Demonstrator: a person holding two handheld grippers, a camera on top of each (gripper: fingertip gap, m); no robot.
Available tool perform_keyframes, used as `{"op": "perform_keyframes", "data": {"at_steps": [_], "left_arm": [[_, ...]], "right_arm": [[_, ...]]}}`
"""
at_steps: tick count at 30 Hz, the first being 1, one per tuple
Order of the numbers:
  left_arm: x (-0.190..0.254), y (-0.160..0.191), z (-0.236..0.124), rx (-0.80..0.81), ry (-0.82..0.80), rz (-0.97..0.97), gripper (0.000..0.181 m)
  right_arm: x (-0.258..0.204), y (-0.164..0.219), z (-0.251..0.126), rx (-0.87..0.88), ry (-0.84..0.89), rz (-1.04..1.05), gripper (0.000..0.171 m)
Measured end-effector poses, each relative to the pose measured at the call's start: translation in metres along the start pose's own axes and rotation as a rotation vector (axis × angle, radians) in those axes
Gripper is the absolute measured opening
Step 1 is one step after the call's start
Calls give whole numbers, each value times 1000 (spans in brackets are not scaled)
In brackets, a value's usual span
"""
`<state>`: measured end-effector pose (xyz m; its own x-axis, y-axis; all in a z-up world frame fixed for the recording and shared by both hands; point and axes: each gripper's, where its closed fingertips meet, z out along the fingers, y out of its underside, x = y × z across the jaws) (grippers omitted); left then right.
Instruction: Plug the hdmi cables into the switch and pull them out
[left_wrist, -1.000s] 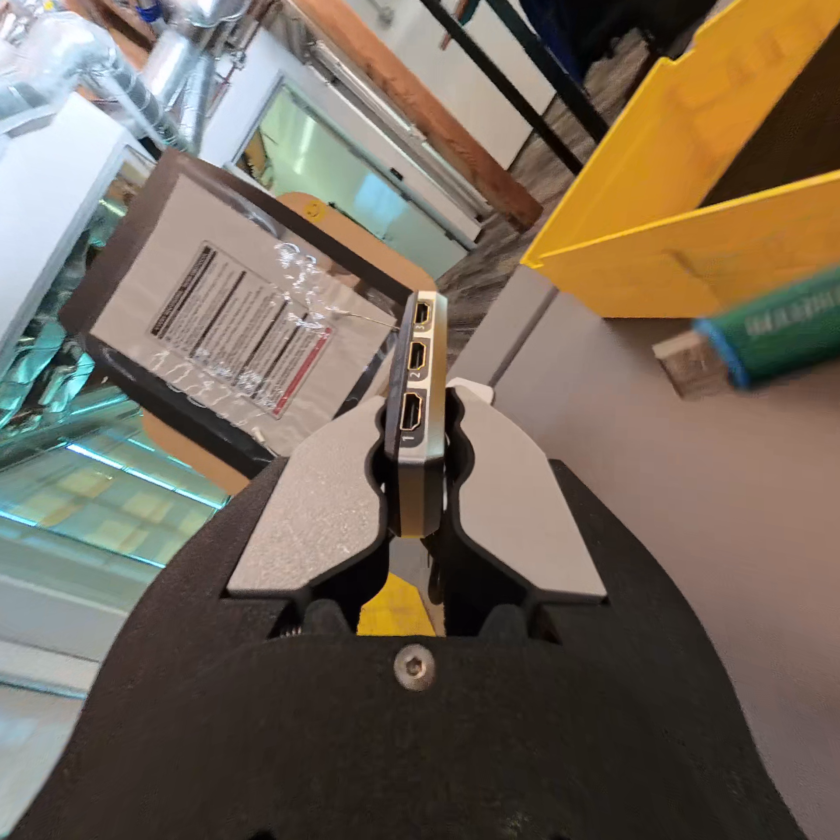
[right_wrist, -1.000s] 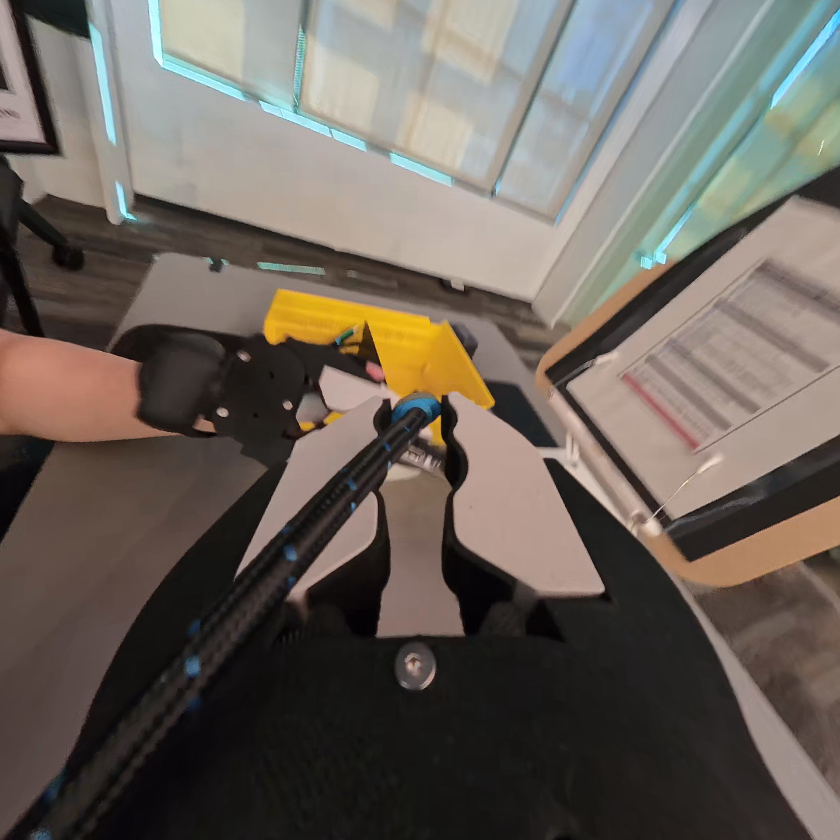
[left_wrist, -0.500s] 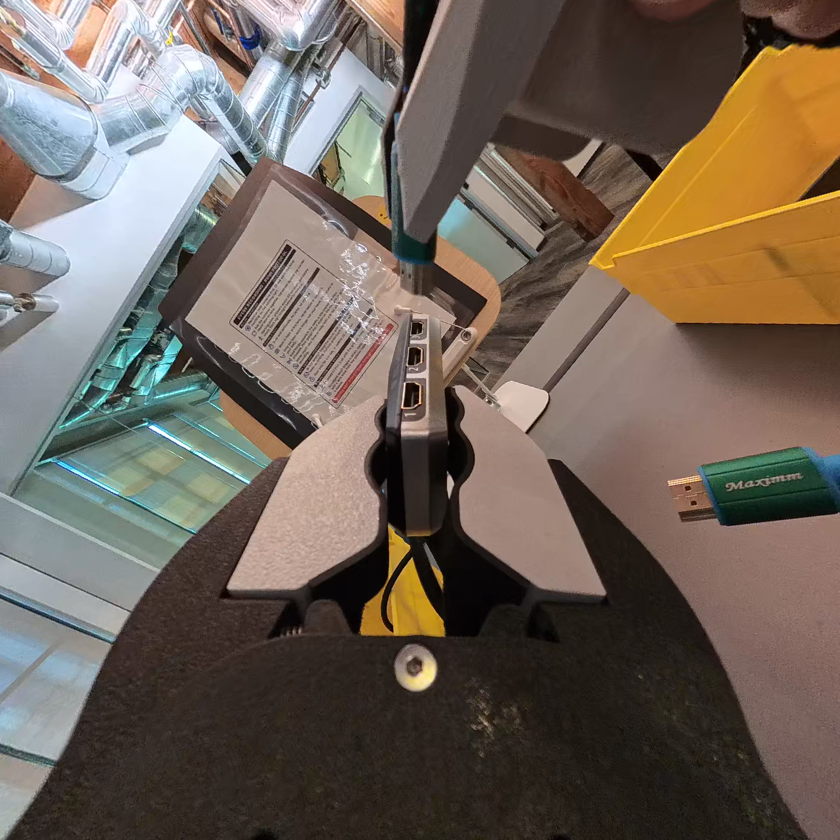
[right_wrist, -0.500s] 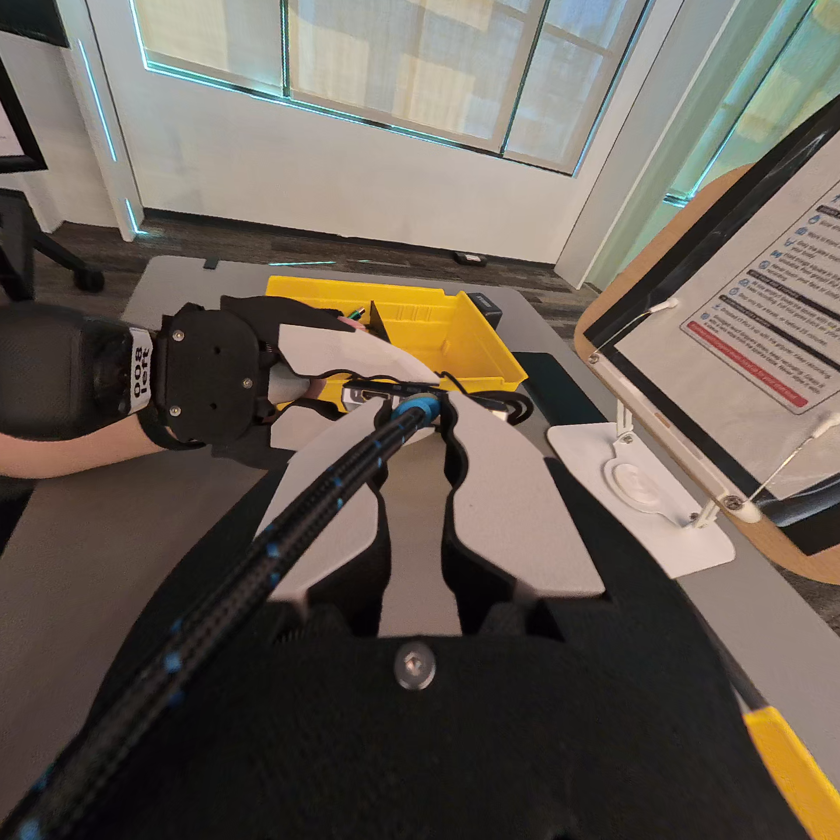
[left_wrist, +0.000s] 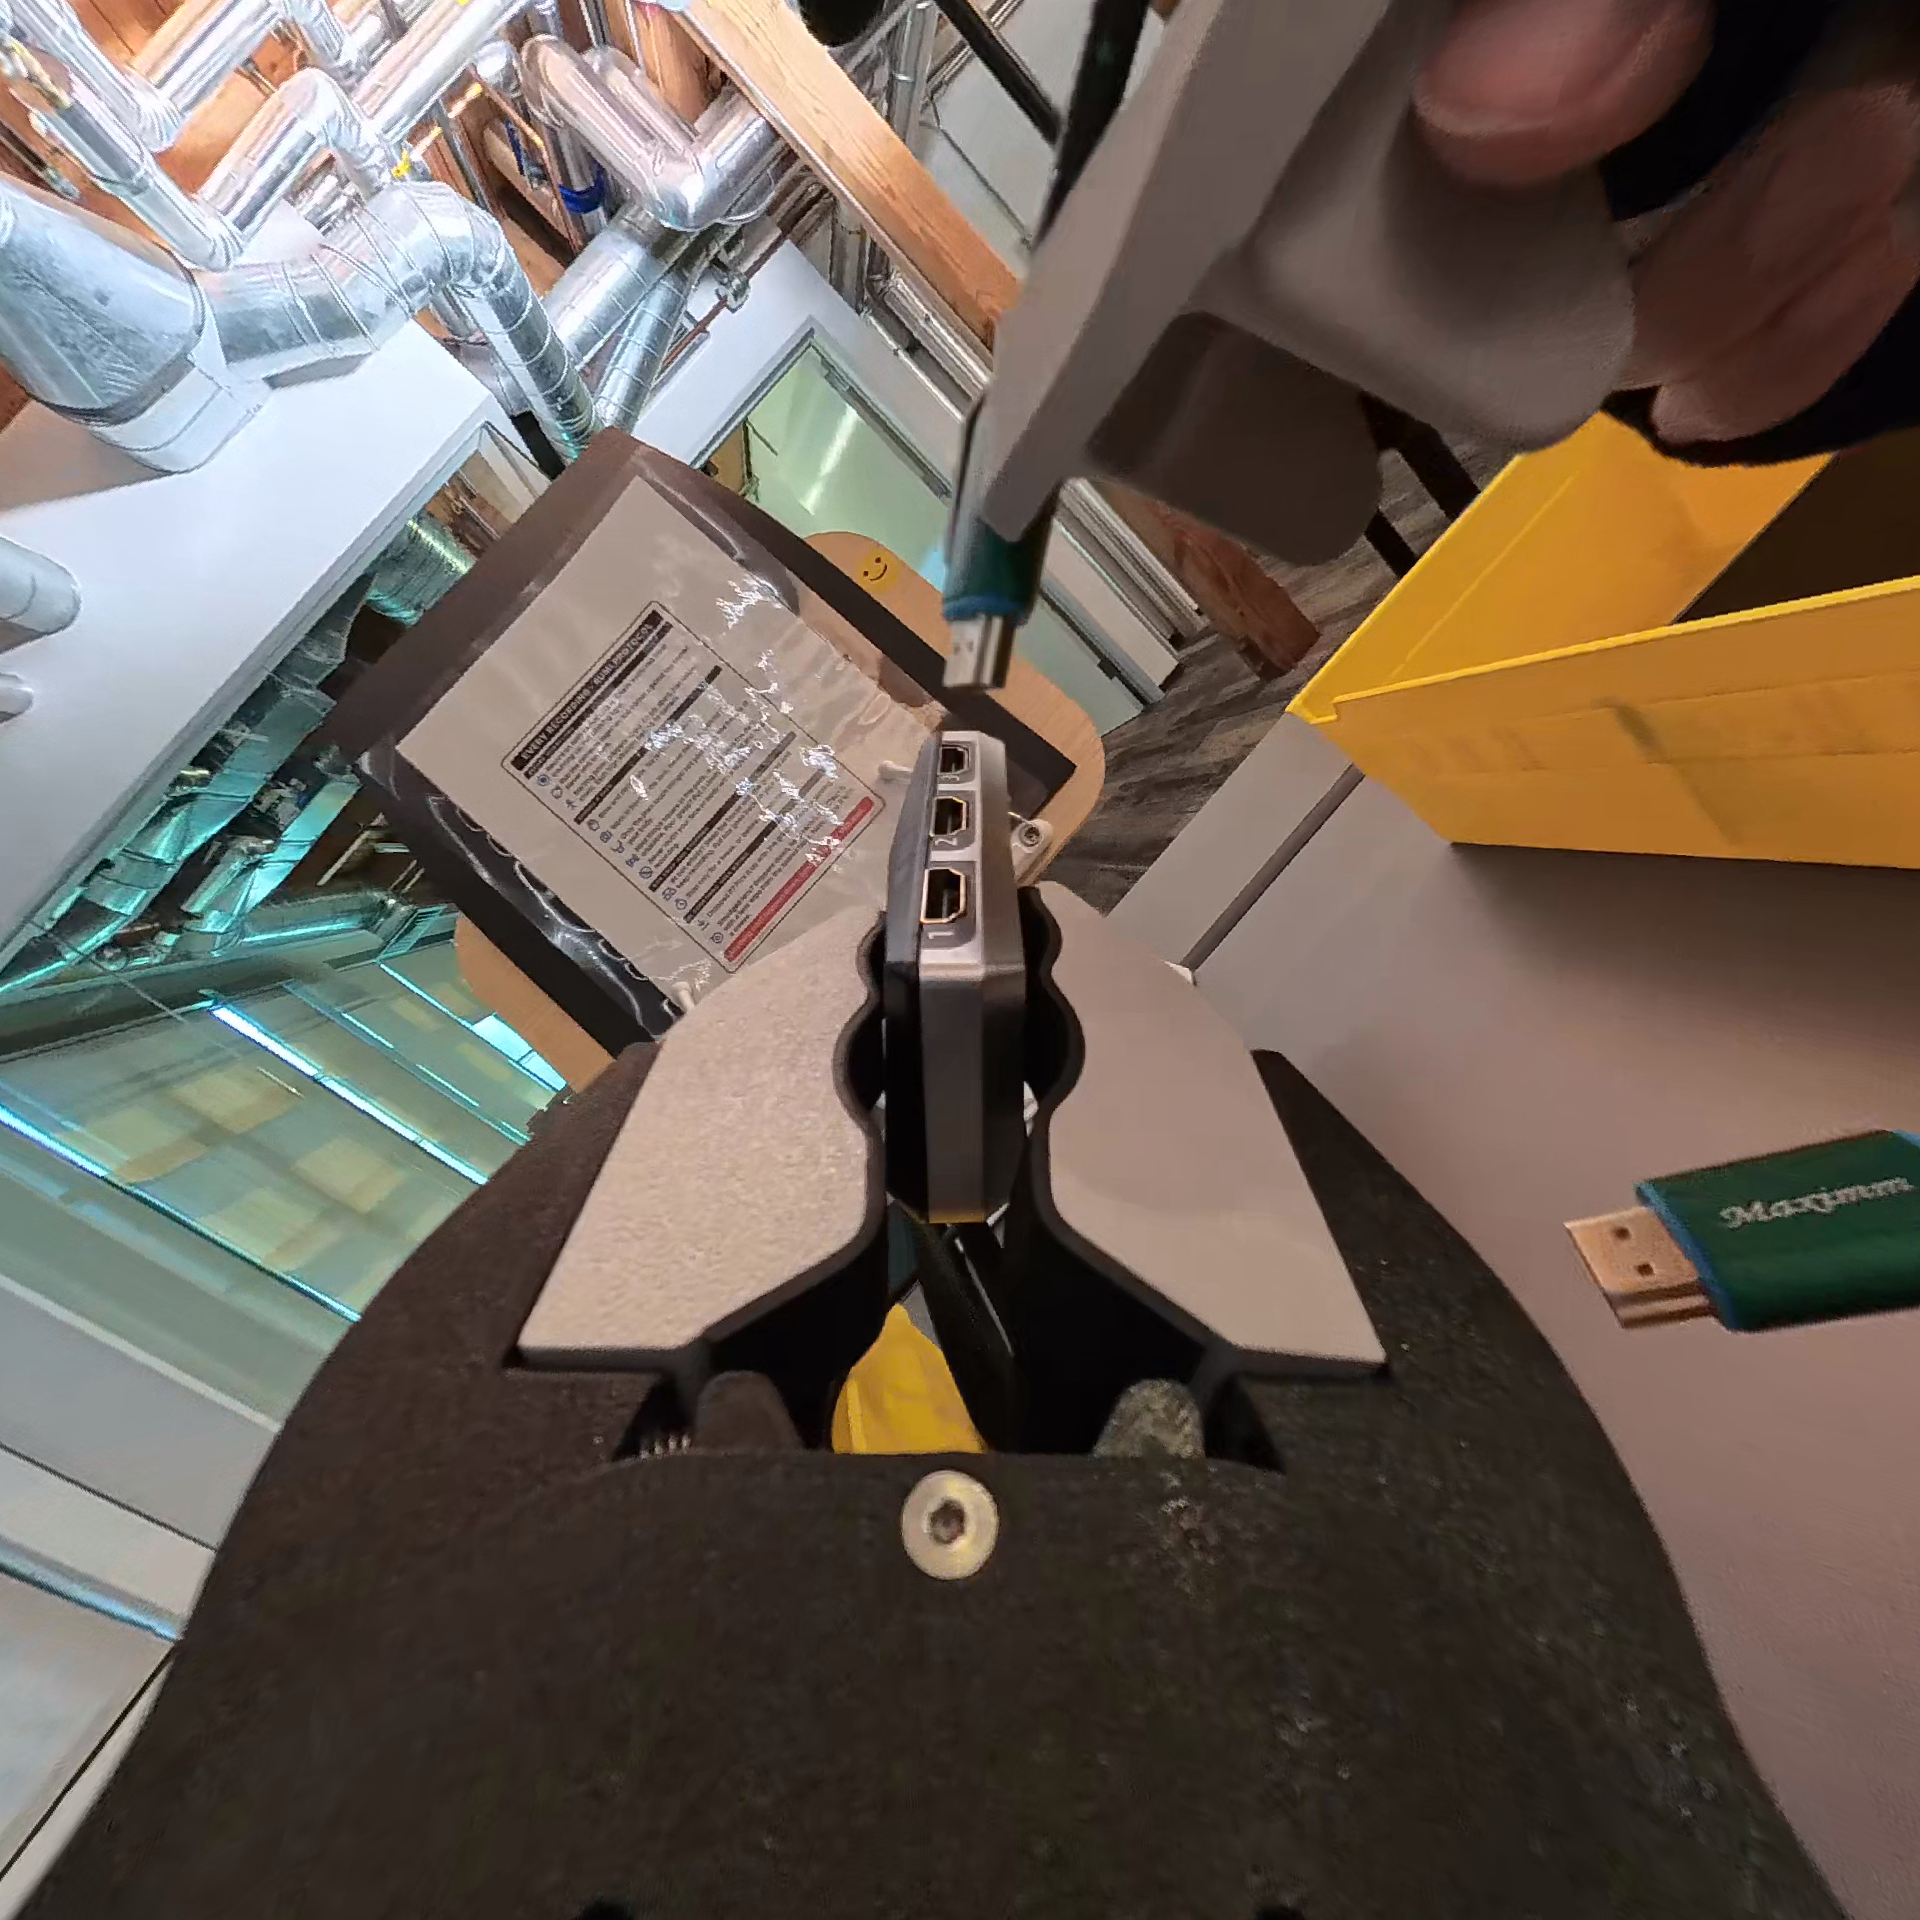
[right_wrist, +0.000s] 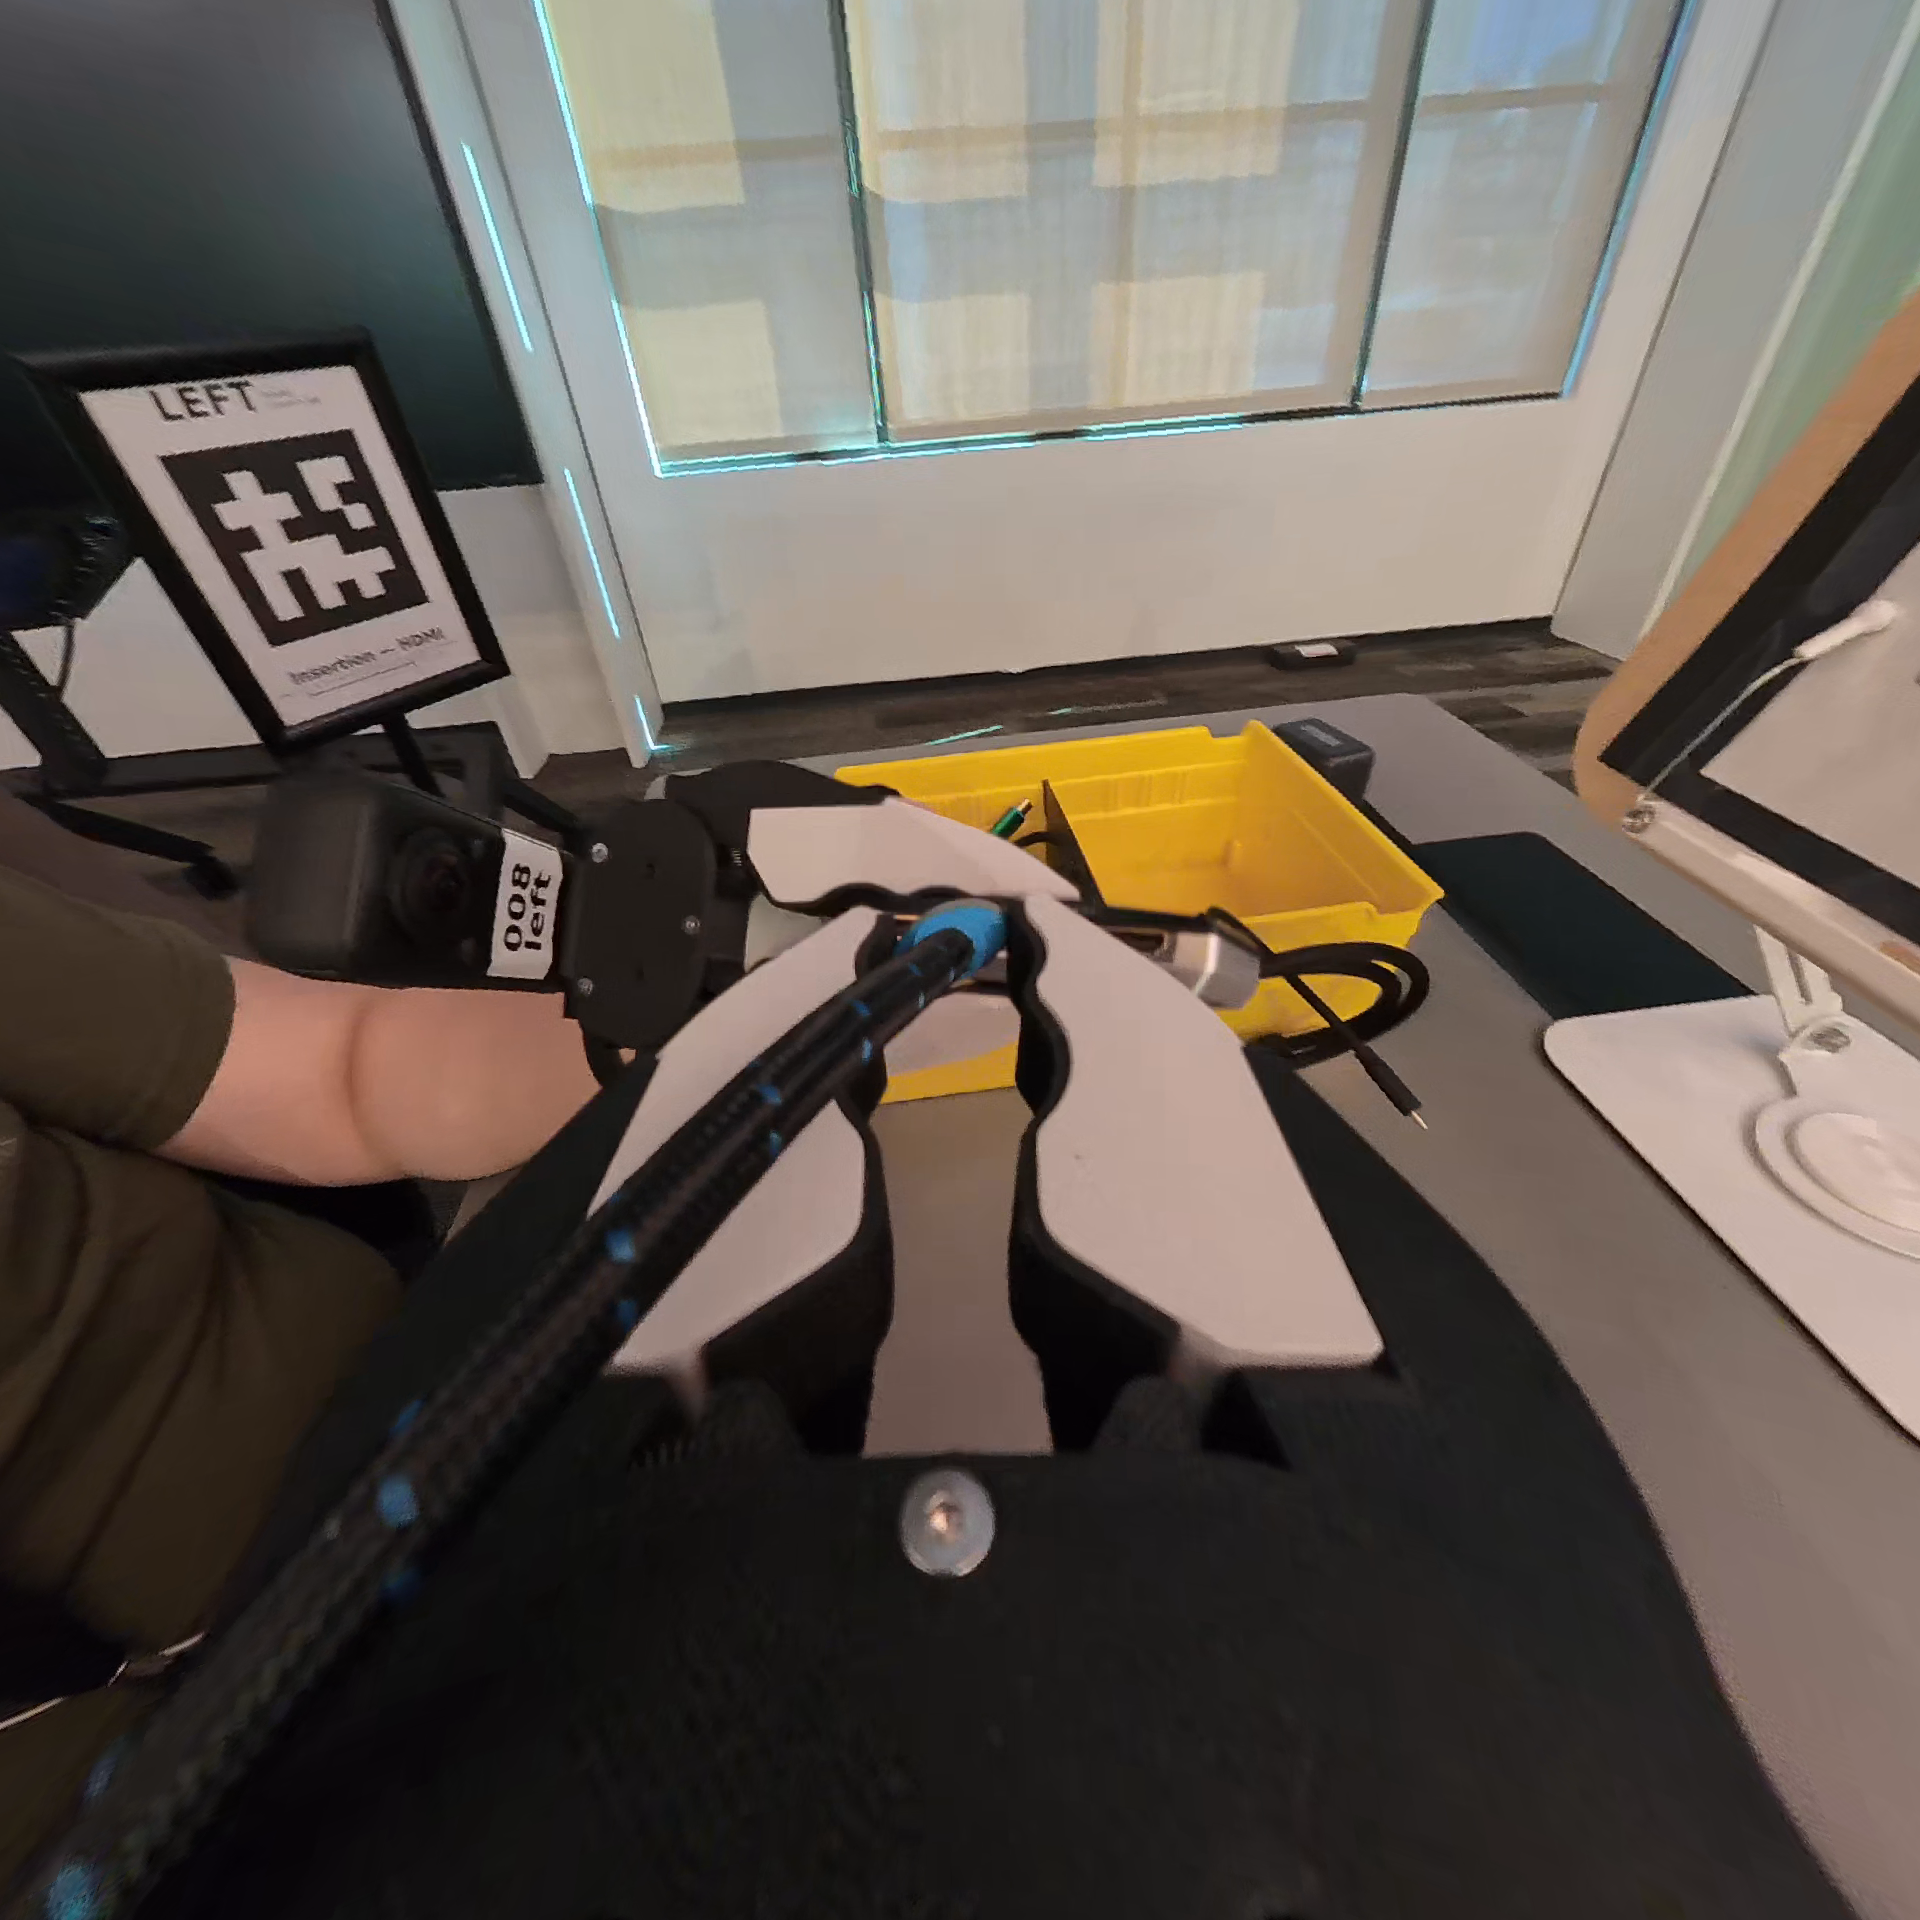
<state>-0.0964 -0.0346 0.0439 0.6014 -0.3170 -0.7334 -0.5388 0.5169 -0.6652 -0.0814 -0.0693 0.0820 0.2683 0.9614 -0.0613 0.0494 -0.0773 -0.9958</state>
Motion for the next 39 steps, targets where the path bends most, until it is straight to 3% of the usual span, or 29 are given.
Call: {"op": "perform_keyframes", "data": {"at_steps": [7,27,30,34,39], "left_arm": [[7,-2,-1,16,71,-27,21],[6,-2,-7,50,142,-147,21],[16,0,-6,37,230,-175,21],[38,3,-11,-15,462,-180,22],[69,-4,-42,-93,962,-71,21]], "right_arm": [[-5,3,-9,-18,-46,-144,22],[-1,-10,-27,-7,-1,-169,22],[-2,-9,-33,-43,-1,-190,22],[-8,-2,-49,-146,-31,-234,22],[-17,-5,-80,-191,-56,-297,22]]}}
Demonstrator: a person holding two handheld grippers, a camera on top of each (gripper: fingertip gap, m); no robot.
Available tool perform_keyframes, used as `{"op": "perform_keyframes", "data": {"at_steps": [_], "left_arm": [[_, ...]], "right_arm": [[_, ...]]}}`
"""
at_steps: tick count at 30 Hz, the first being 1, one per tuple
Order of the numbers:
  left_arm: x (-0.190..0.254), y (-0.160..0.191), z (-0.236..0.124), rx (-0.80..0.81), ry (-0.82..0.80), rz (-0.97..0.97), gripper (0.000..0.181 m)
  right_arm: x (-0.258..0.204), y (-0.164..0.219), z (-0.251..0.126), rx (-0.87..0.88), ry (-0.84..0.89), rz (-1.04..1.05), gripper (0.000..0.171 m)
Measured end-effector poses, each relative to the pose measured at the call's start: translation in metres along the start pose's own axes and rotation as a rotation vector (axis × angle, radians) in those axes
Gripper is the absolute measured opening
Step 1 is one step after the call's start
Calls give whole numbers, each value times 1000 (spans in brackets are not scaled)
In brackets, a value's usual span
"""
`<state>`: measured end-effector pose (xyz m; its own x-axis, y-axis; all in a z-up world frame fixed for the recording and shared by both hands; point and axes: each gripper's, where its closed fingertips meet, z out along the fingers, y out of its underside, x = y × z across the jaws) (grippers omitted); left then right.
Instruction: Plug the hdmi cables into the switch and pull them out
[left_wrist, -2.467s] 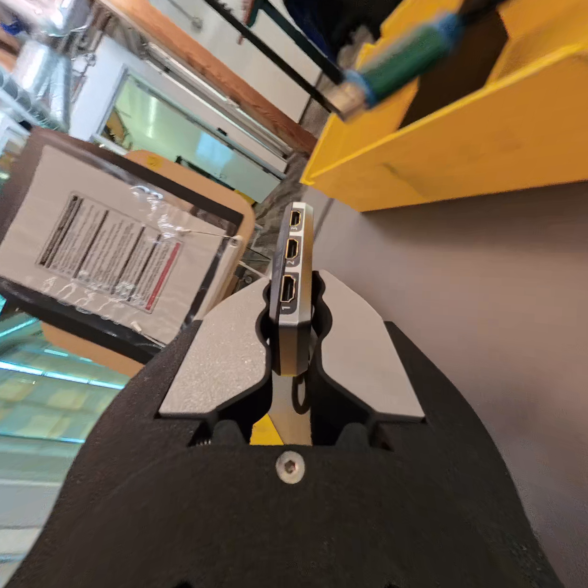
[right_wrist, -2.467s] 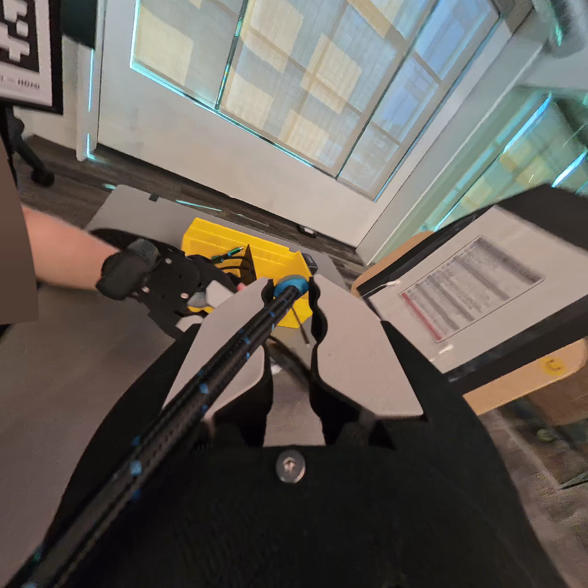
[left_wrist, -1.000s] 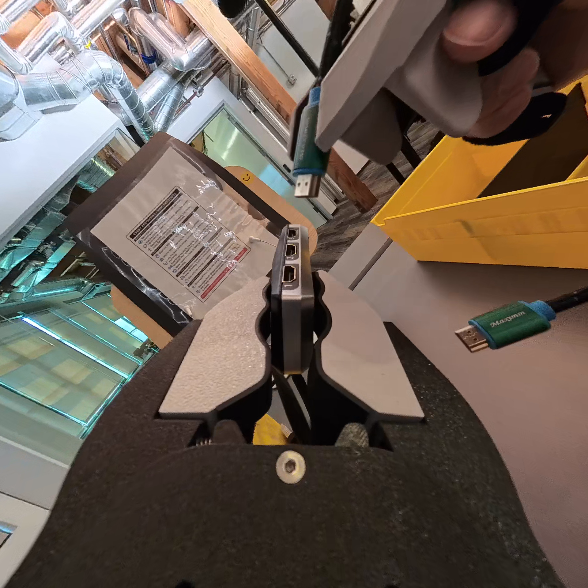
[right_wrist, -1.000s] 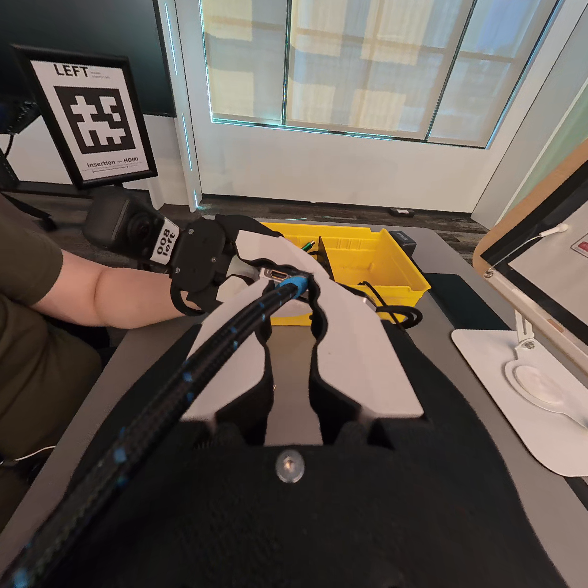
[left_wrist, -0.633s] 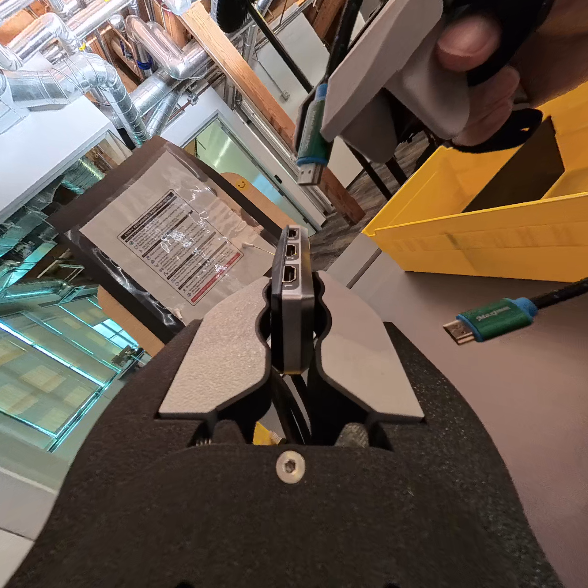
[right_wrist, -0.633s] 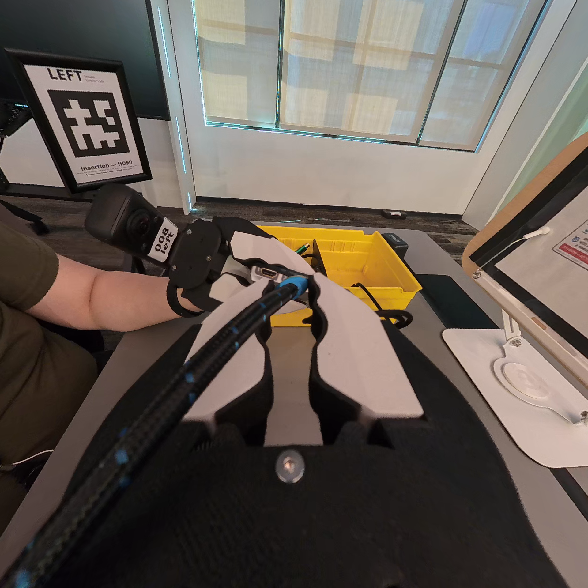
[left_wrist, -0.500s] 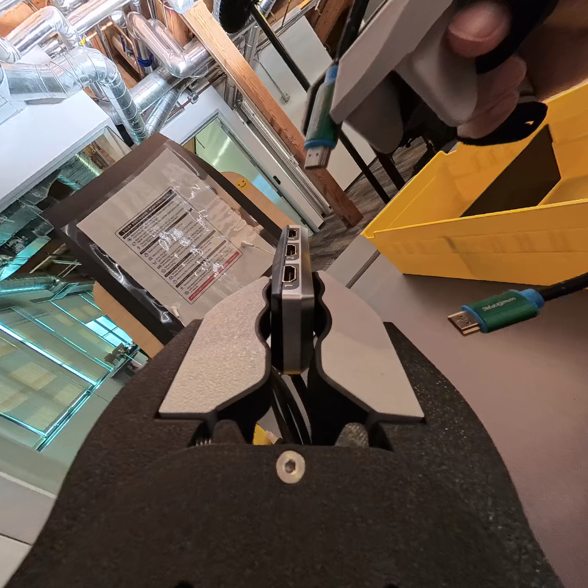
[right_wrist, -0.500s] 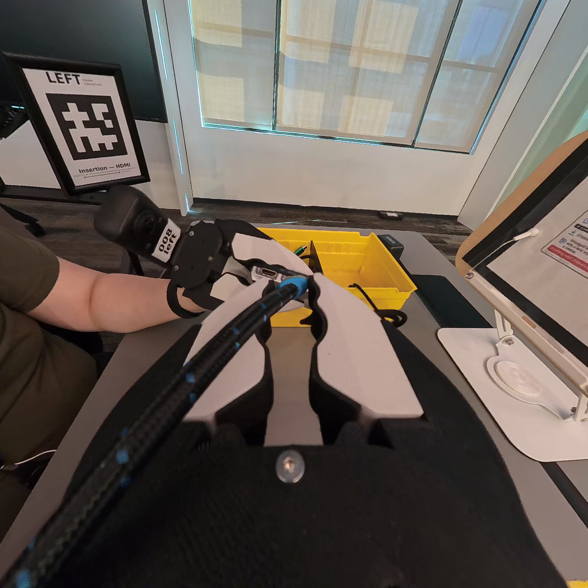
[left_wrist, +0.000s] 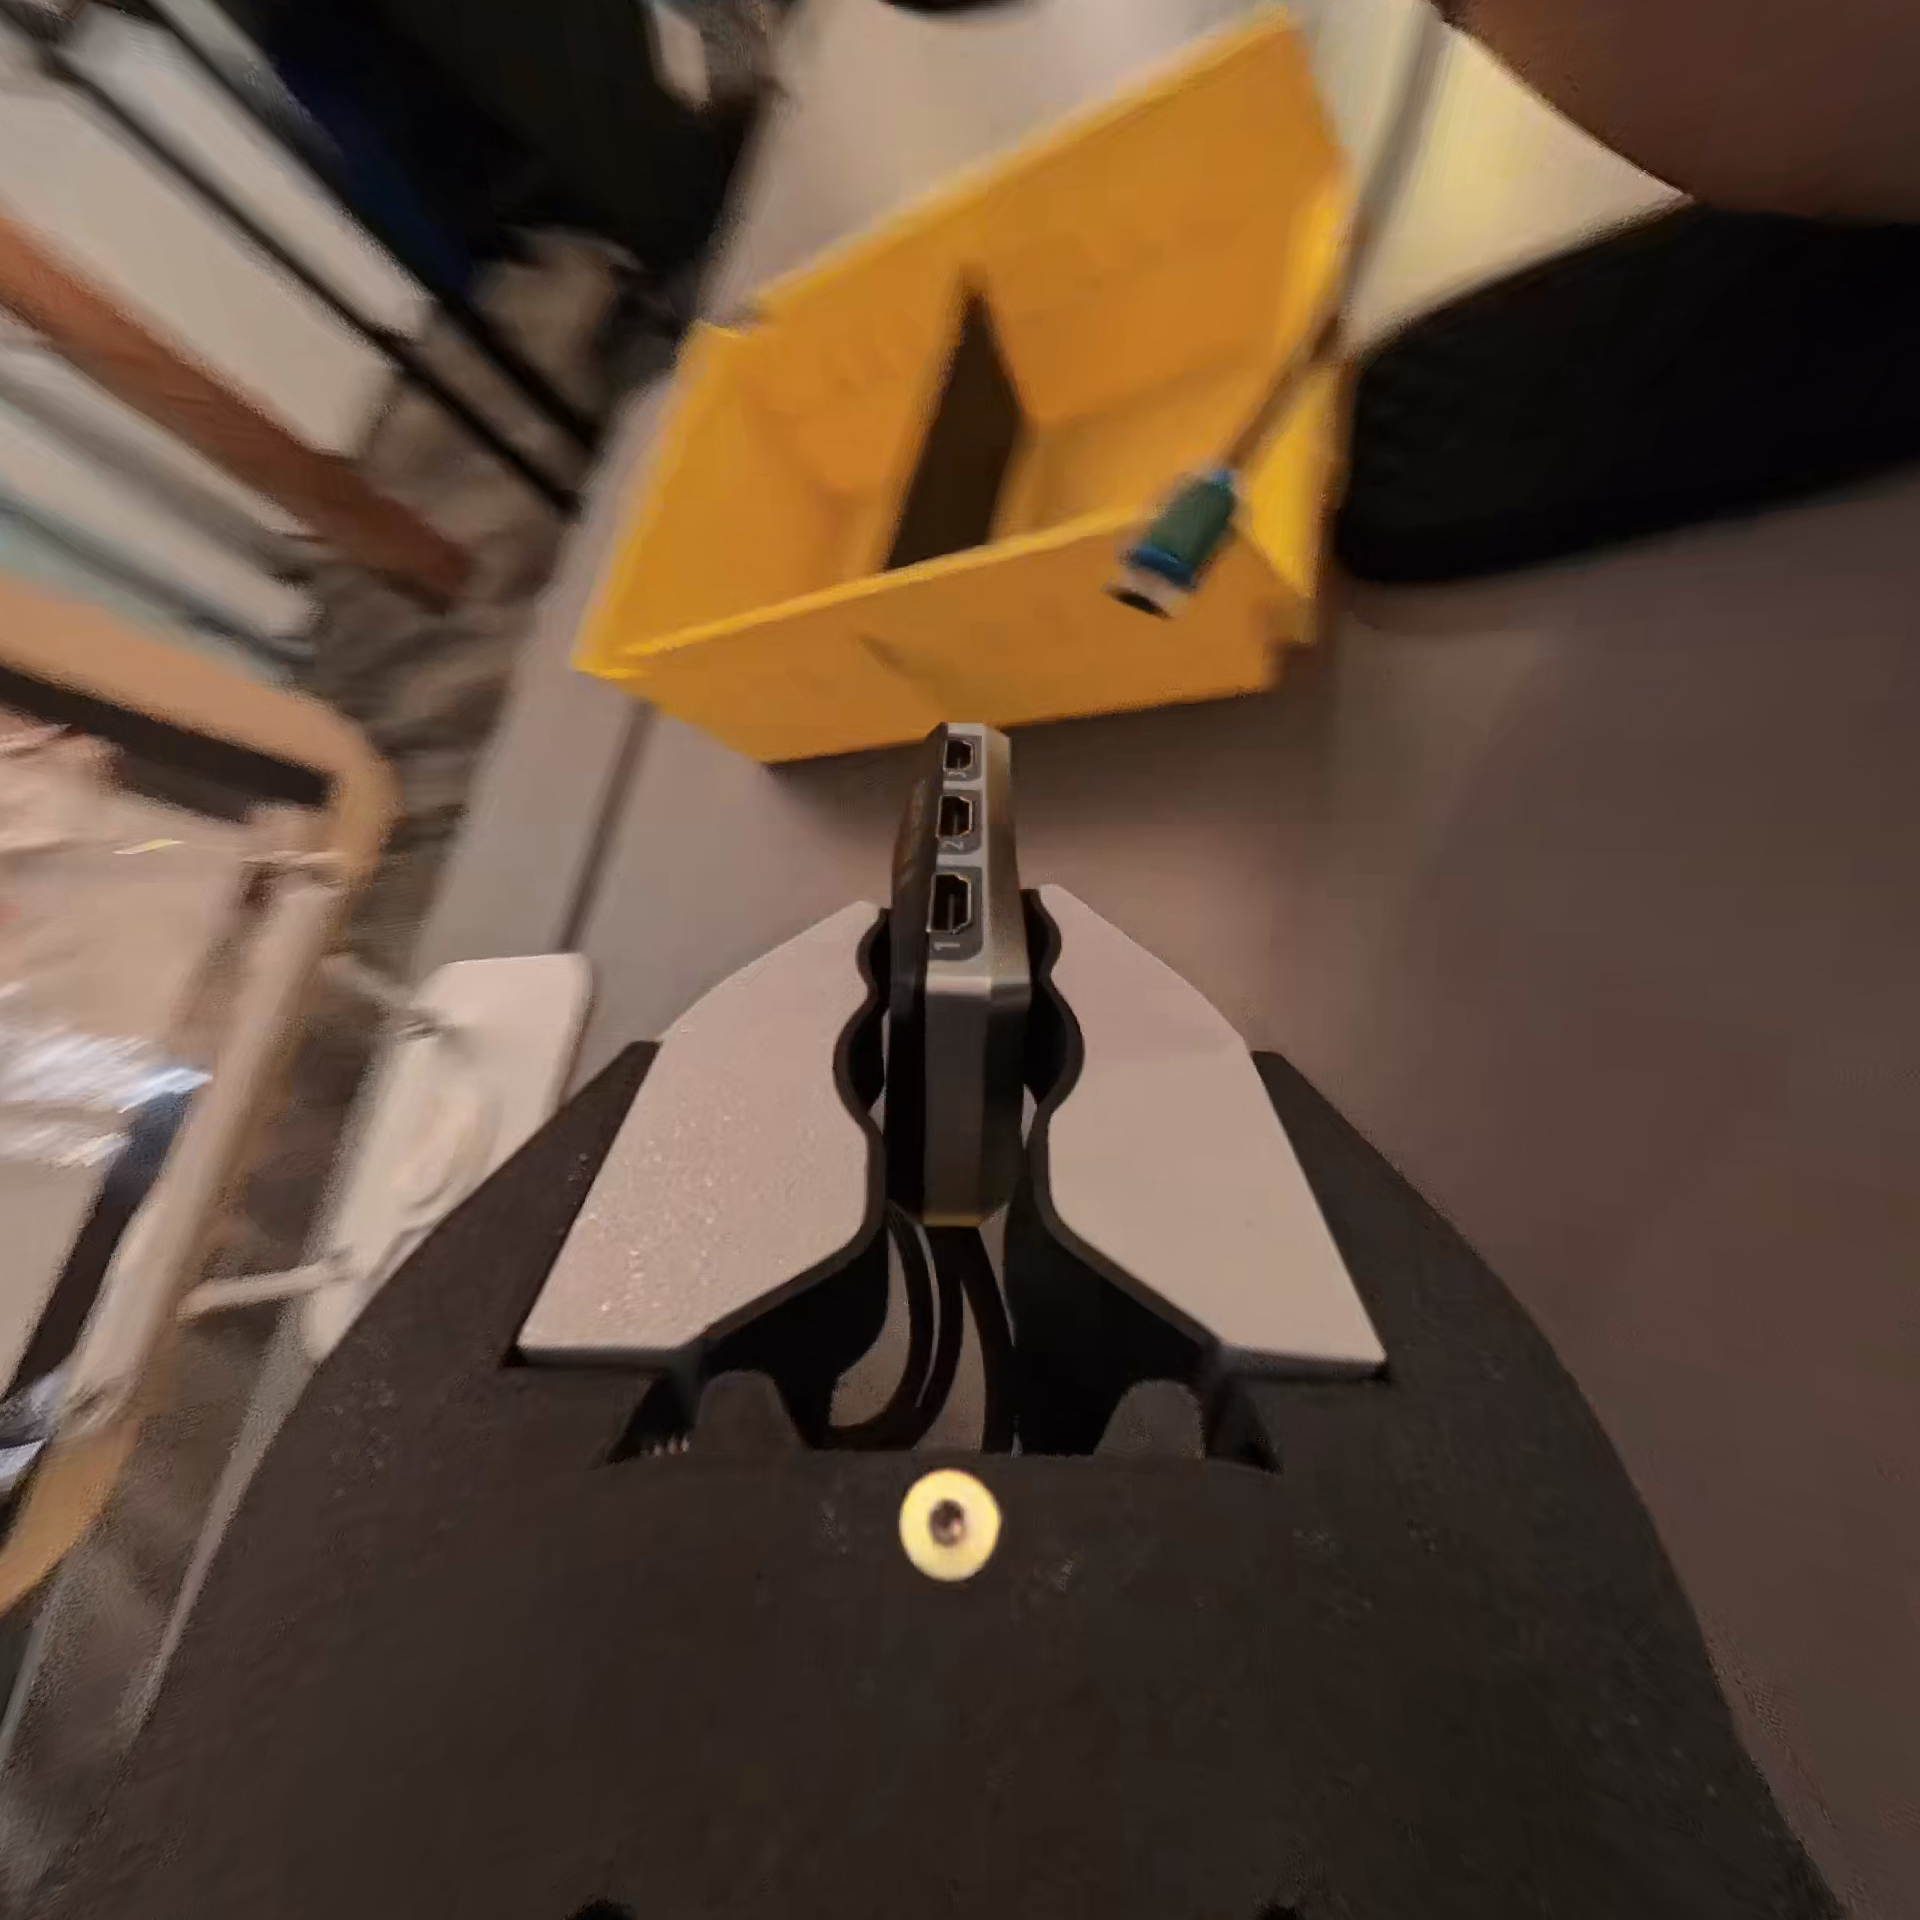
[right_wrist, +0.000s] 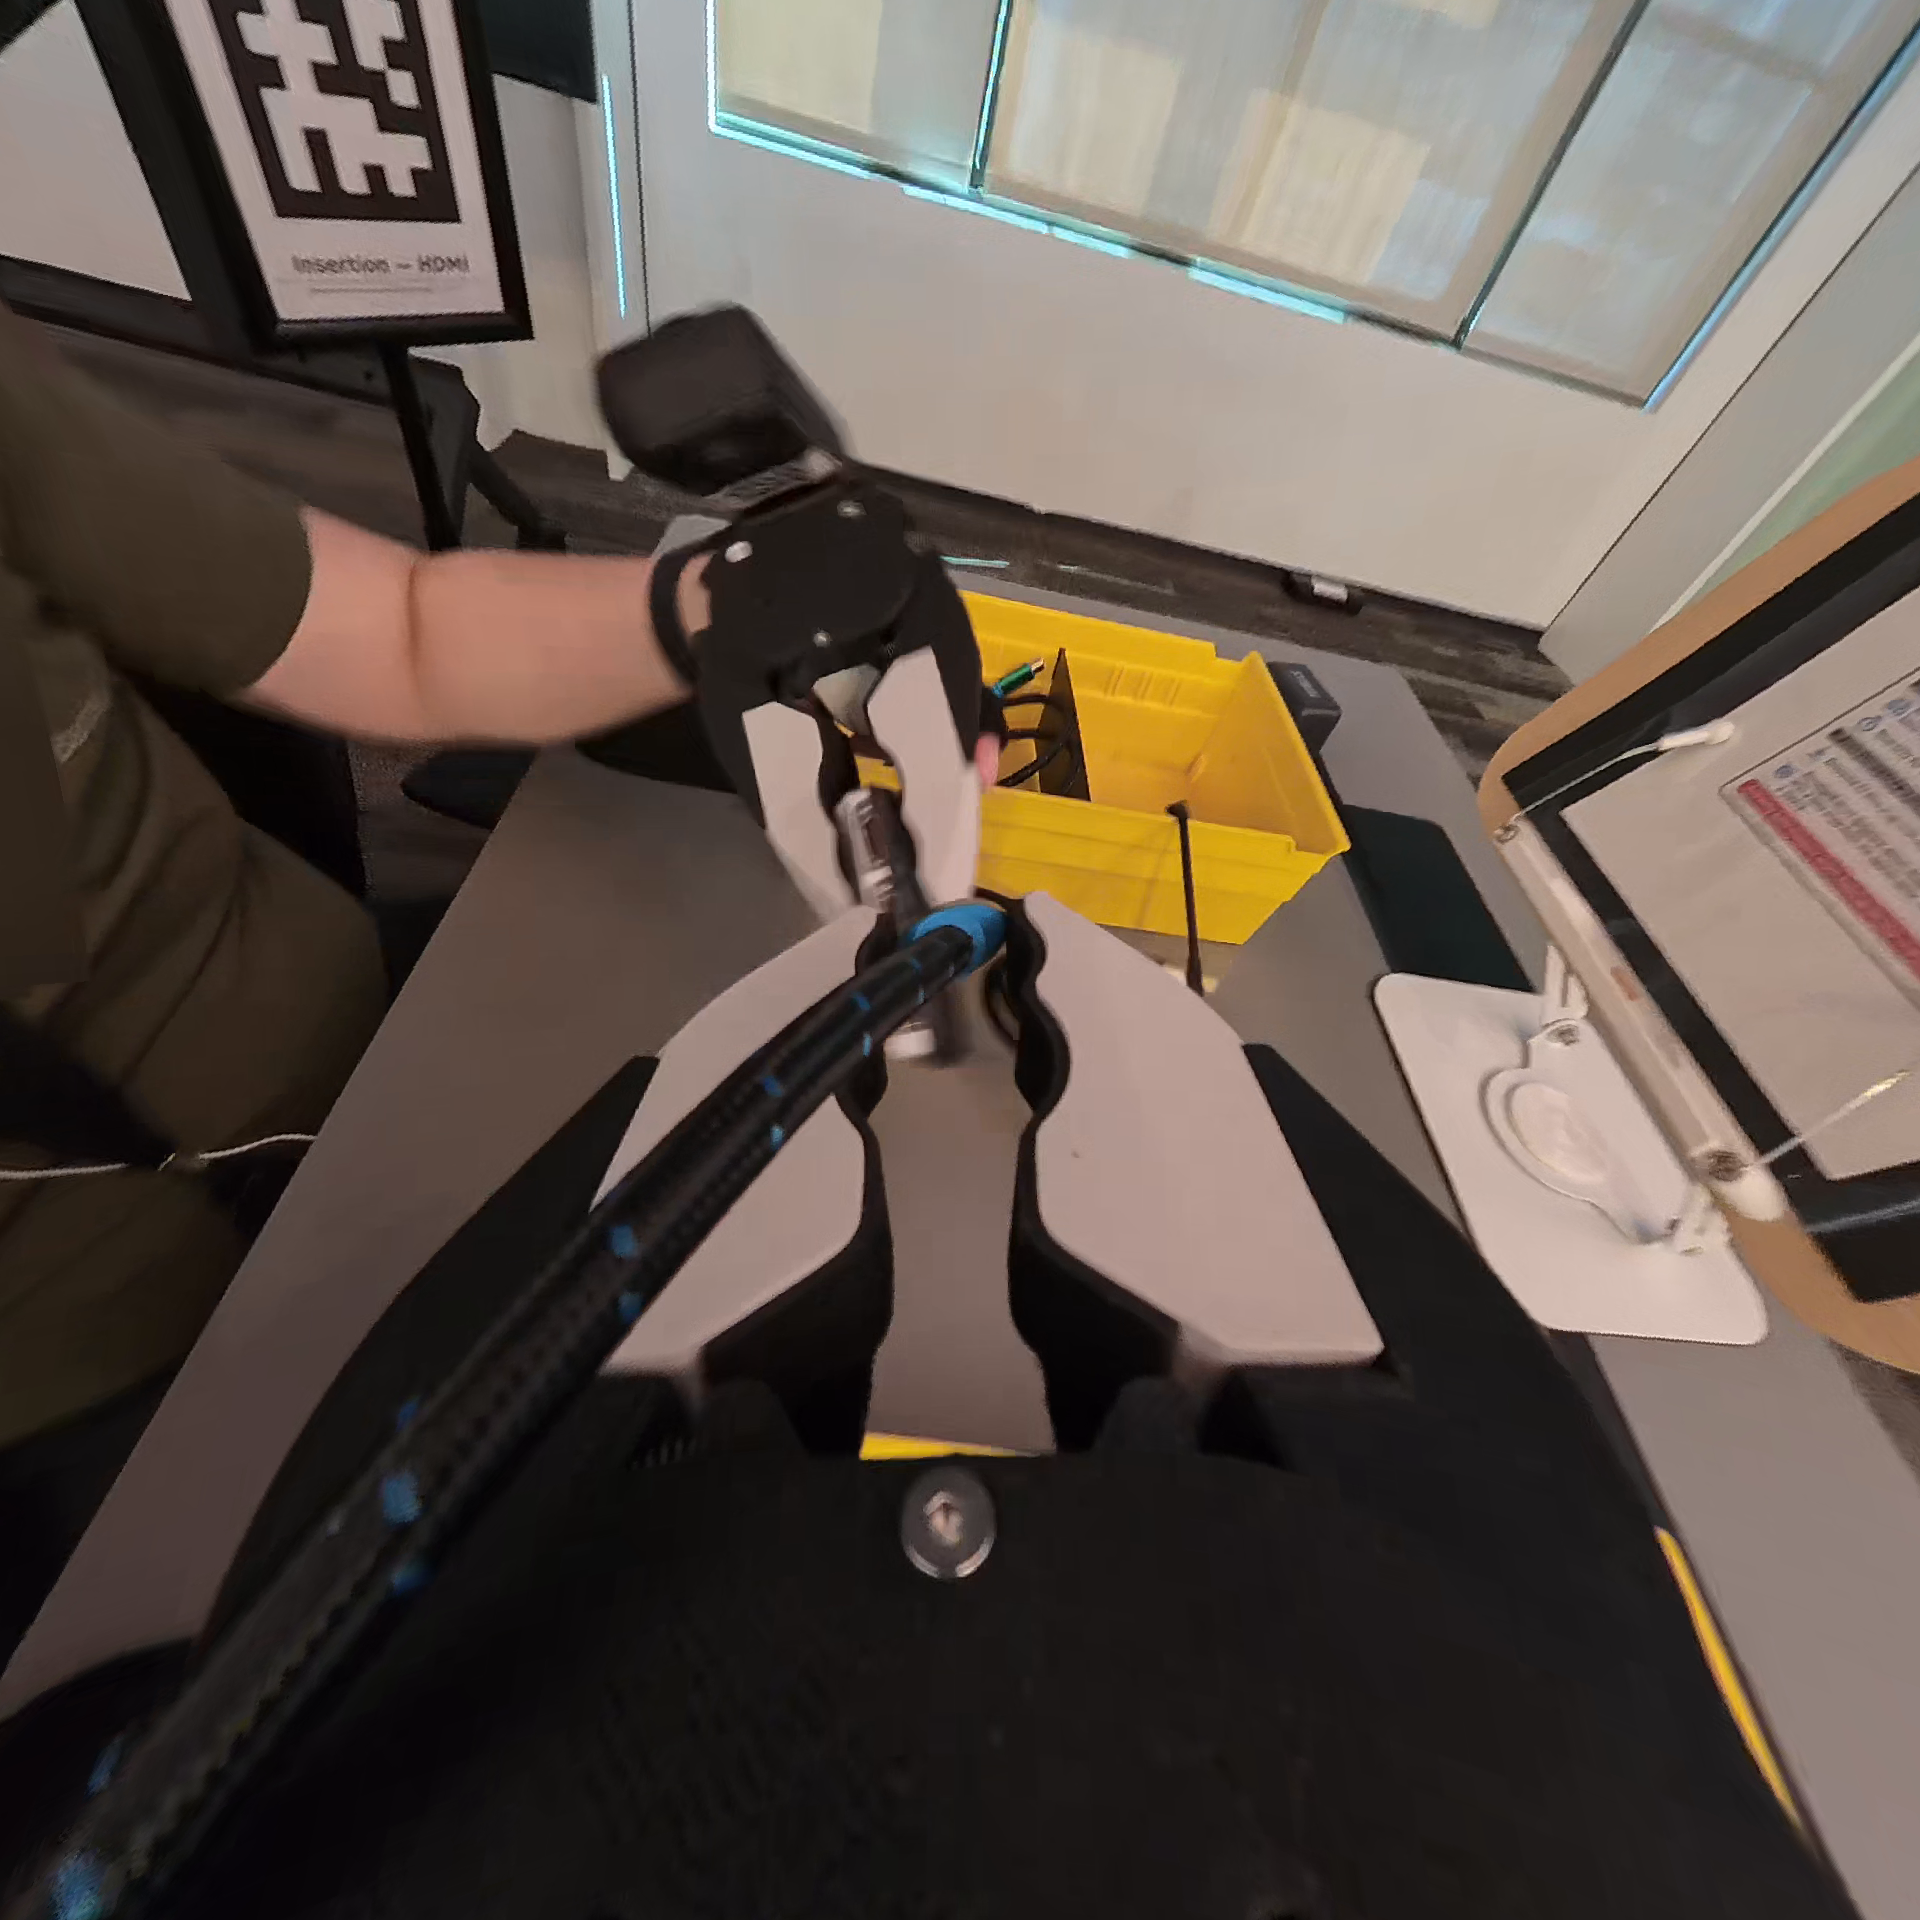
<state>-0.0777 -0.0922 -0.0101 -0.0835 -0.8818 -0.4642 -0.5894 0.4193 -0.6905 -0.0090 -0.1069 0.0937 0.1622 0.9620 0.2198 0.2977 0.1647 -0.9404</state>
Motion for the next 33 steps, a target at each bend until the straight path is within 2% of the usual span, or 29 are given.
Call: {"op": "perform_keyframes", "data": {"at_steps": [4,7,11,14,16,20,23,26,33], "left_arm": [[39,20,4,-226,465,49,22],[62,42,9,-405,753,68,21],[83,54,19,-553,1019,47,21],[88,49,27,-552,1137,10,21],[90,44,33,-544,1188,-36,22],[94,63,39,-654,1219,1,22],[101,64,37,-719,1285,-57,22],[100,64,42,-755,1281,-117,24],[91,71,57,-773,1215,-210,66]], "right_arm": [[-3,-22,-26,115,14,-9,21],[-7,-34,-42,169,28,-29,22],[-17,-40,-60,177,43,-85,22],[-24,-47,-74,203,51,-122,22],[-28,-53,-84,224,65,-139,22],[-34,-57,-94,228,82,-169,22],[-36,-59,-96,233,83,-181,22],[-36,-58,-95,228,81,-185,22],[-36,-57,-93,216,80,-197,22]]}}
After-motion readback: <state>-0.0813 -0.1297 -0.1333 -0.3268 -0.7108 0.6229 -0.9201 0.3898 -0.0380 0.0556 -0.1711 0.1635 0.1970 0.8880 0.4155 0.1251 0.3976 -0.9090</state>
